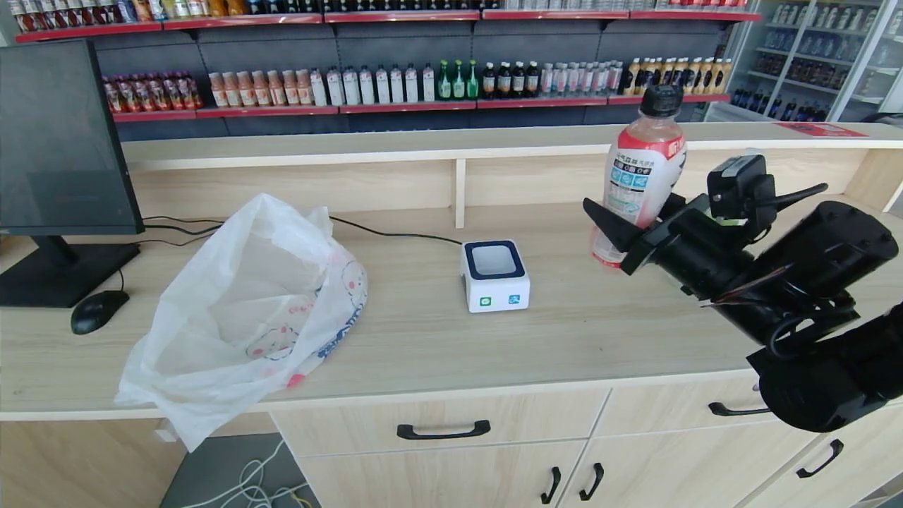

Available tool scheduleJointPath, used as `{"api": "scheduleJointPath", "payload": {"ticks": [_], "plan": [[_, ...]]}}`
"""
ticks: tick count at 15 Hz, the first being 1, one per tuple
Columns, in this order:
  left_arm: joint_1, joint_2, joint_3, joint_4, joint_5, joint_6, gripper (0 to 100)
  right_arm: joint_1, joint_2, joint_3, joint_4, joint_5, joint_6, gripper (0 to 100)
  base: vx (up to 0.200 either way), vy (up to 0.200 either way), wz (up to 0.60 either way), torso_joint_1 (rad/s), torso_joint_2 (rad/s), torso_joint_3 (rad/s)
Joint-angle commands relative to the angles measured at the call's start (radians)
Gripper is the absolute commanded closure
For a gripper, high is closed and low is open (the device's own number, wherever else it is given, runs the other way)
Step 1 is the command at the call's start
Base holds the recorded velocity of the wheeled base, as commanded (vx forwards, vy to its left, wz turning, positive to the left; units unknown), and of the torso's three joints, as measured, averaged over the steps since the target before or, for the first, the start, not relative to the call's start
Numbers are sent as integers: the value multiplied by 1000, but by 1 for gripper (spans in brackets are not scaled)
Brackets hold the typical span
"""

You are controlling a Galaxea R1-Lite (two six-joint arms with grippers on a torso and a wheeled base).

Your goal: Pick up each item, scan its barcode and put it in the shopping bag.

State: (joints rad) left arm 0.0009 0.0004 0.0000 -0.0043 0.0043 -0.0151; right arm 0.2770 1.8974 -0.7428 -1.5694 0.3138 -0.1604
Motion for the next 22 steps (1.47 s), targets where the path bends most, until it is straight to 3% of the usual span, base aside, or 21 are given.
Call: {"api": "scheduleJointPath", "payload": {"ticks": [1, 5, 14, 22], "plan": [[1, 1, 0, 0, 0, 0, 0, 2, -29, 45, -1, -79, 41, 100, -200, 0, 0, 7, 2, -2], [1, 1, 0, 0, 0, -2, 0, -1, -93, 171, -1, -167, 84, 100, -200, 0, 0, 7, 7, 2], [1, 1, 0, 0, 0, -2, 0, -4, -156, 223, -1, -168, 124, 100, 0, 0, 0, 0, 0, 0], [1, 1, 0, 0, 0, -3, 0, -2, -158, 226, -1, -168, 124, 100, 0, 200, 0, 0, 2, 0]]}}
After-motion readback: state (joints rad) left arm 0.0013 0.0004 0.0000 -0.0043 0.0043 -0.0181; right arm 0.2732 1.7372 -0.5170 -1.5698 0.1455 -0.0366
